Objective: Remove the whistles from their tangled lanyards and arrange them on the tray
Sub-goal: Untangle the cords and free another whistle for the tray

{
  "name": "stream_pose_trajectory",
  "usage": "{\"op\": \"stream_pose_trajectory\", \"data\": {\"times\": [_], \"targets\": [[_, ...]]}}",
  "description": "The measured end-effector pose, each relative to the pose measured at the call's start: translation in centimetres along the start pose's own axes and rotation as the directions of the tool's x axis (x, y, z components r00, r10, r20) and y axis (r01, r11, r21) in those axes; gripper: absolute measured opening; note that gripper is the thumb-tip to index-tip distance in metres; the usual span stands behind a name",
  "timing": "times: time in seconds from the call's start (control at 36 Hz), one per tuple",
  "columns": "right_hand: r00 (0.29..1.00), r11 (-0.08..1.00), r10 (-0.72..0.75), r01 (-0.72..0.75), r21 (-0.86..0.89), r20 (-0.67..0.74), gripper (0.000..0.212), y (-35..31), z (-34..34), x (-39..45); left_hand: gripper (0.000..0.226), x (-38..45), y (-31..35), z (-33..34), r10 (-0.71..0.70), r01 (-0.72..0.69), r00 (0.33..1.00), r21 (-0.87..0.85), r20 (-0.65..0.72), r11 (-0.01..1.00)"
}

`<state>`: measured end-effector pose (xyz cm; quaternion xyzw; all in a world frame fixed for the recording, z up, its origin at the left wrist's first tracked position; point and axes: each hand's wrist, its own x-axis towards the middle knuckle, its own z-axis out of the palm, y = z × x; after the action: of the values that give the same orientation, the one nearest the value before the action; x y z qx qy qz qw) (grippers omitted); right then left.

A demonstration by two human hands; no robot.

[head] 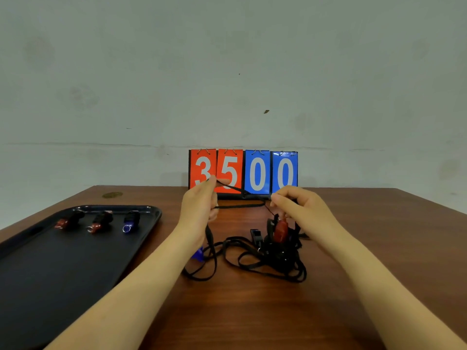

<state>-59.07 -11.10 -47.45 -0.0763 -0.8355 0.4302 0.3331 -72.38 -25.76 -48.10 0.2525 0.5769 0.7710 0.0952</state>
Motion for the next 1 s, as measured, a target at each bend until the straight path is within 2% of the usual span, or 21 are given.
{"op": "stream_pose_trajectory", "data": {"times": [0.08,0.19,0.31,0.47,0.61,0.86,0.94,1.0], "targets": [[0.999,0.994,-0.02,0.024,0.103,-0.044,0.025,-0.4,0.0,0.0,0.032,-0.3,-0.5,0.6,-0.043,0.039,0.997,0.07,0.058,0.997],[0.999,0.942,0.025,-0.01,0.337,-0.042,0.026,-0.5,-0.3,0.0,0.038,-0.9,-1.1,1.2,-0.027,0.003,0.987,0.151,0.161,0.988],[0.991,0.878,0.09,-0.034,0.477,-0.096,0.026,-0.5,-0.3,0.1,0.039,-1.0,-1.4,1.3,-0.036,0.007,0.985,0.17,0.166,0.985],[0.982,0.73,0.109,0.028,0.683,-0.157,0.028,-0.6,-0.5,0.2,0.04,-0.8,-1.2,1.1,-0.01,-0.01,0.989,0.134,0.149,0.991],[0.988,0.551,0.118,0.016,0.834,-0.098,0.027,-0.5,-0.5,0.5,0.037,-1.5,-1.6,1.6,0.009,-0.053,0.965,0.161,0.261,0.985],[0.982,0.31,0.181,-0.013,0.951,-0.046,0.028,-0.4,-0.1,0.6,0.02,-3.8,-2.7,3.9,-0.038,-0.075,0.895,0.233,0.445,0.97],[0.983,0.298,0.181,-0.013,0.954,-0.043,0.028,-0.2,0.2,0.7,0.017,-4.4,-2.9,4.3,-0.05,-0.101,0.848,0.253,0.528,0.962],[0.979,0.332,0.197,-0.018,0.943,-0.051,0.029,-0.2,0.1,0.8,0.022,-4.4,-2.7,4.3,-0.07,-0.095,0.845,0.279,0.53,0.956]]}}
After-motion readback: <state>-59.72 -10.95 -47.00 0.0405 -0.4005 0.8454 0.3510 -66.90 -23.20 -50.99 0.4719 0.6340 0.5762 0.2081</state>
